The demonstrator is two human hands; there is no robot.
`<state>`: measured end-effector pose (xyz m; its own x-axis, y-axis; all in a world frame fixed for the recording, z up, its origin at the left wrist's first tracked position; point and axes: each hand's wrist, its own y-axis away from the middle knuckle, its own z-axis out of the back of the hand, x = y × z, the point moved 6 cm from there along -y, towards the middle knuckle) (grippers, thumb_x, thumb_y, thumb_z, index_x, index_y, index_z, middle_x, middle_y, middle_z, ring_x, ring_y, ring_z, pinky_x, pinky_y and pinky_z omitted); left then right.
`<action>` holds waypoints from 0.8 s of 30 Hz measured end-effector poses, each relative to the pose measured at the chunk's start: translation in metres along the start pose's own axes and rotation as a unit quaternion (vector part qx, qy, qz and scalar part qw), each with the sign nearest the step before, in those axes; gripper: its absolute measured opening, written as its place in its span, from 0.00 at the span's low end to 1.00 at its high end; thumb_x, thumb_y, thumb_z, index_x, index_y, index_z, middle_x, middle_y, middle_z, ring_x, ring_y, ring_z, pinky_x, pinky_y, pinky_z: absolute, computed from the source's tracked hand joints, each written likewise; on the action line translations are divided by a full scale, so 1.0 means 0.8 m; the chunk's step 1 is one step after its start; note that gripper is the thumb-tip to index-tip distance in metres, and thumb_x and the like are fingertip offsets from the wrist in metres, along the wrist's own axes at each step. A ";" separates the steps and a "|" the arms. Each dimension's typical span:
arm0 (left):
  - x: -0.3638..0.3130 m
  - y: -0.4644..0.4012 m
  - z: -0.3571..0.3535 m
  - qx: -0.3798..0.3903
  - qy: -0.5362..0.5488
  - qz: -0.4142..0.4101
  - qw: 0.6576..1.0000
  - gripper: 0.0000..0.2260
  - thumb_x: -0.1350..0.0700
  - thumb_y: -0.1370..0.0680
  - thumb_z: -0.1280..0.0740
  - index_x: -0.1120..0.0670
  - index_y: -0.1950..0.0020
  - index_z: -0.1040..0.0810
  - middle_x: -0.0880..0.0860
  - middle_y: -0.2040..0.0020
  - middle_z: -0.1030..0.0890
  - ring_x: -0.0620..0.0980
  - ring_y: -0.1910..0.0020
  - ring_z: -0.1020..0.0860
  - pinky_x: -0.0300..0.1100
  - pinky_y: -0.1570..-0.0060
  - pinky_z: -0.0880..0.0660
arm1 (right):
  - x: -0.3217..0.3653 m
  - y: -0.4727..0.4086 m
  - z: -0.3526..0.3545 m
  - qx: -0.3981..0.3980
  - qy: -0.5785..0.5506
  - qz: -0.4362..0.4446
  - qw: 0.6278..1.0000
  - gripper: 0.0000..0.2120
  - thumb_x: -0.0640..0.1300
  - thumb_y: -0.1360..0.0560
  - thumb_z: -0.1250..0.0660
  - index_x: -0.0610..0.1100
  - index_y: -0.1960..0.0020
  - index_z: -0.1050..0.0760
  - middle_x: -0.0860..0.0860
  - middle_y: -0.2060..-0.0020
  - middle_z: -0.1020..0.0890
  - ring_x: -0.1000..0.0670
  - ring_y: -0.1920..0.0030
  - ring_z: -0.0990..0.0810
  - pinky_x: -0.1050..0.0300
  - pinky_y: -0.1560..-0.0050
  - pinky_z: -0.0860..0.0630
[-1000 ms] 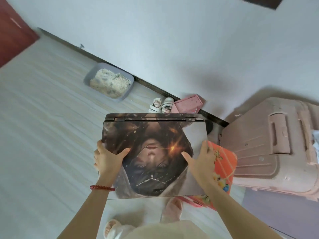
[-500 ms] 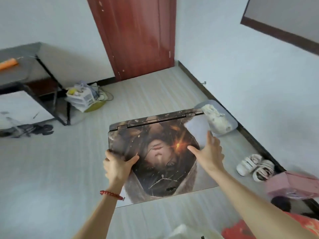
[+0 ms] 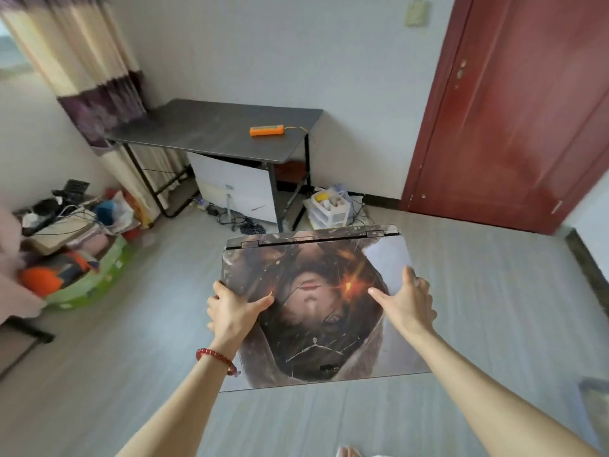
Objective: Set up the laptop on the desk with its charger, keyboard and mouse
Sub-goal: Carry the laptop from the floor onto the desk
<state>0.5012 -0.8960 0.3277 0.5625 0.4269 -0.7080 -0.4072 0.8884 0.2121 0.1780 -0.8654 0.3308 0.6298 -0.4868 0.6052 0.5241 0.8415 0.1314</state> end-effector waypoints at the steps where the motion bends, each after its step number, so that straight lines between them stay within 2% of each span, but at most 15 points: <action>1: -0.008 -0.019 0.006 -0.015 0.005 0.006 1.000 0.40 0.42 0.39 0.24 0.57 0.38 0.40 0.62 0.38 0.31 0.63 0.39 0.32 0.61 0.39 0.32 | 0.020 -0.020 -0.009 0.009 0.001 0.012 1.000 0.39 0.60 0.32 0.31 0.46 0.29 0.45 0.39 0.33 0.36 0.35 0.37 0.32 0.39 0.42 0.33; 5: -0.039 -0.110 0.036 -0.076 0.018 0.030 0.997 0.40 0.41 0.39 0.24 0.57 0.38 0.40 0.62 0.38 0.31 0.62 0.38 0.32 0.60 0.39 0.32 | 0.124 -0.109 -0.045 0.030 0.009 0.065 0.997 0.39 0.60 0.31 0.32 0.45 0.29 0.45 0.39 0.33 0.36 0.35 0.37 0.32 0.38 0.42 0.33; 11: -0.046 -0.268 0.072 -0.127 0.027 0.078 0.988 0.42 0.41 0.39 0.24 0.57 0.35 0.41 0.63 0.38 0.32 0.63 0.38 0.32 0.60 0.39 0.34 | 0.274 -0.219 -0.138 0.071 0.021 0.118 0.990 0.41 0.61 0.31 0.32 0.46 0.28 0.47 0.39 0.31 0.38 0.35 0.34 0.35 0.37 0.39 0.34; 16: -0.051 -0.424 0.105 -0.129 0.044 0.087 0.987 0.43 0.41 0.38 0.24 0.56 0.34 0.42 0.62 0.36 0.33 0.62 0.36 0.33 0.60 0.38 0.35 | 0.400 -0.294 -0.222 0.081 0.025 0.134 0.987 0.41 0.60 0.32 0.31 0.44 0.28 0.46 0.37 0.33 0.37 0.35 0.35 0.33 0.38 0.40 0.30; 24: -0.082 -0.688 0.184 -0.121 0.029 0.095 0.988 0.45 0.40 0.38 0.25 0.56 0.31 0.44 0.62 0.33 0.34 0.62 0.34 0.35 0.60 0.37 0.35 | 0.616 -0.410 -0.345 0.086 0.027 0.127 0.988 0.40 0.59 0.32 0.31 0.44 0.29 0.44 0.38 0.34 0.35 0.36 0.36 0.33 0.39 0.40 0.31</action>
<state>0.7939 -1.3880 0.3565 0.4202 0.5656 -0.7096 -0.6652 0.7239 0.1831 0.4750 -1.4460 0.3693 0.7608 -0.2637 0.5930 0.2438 0.9629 0.1155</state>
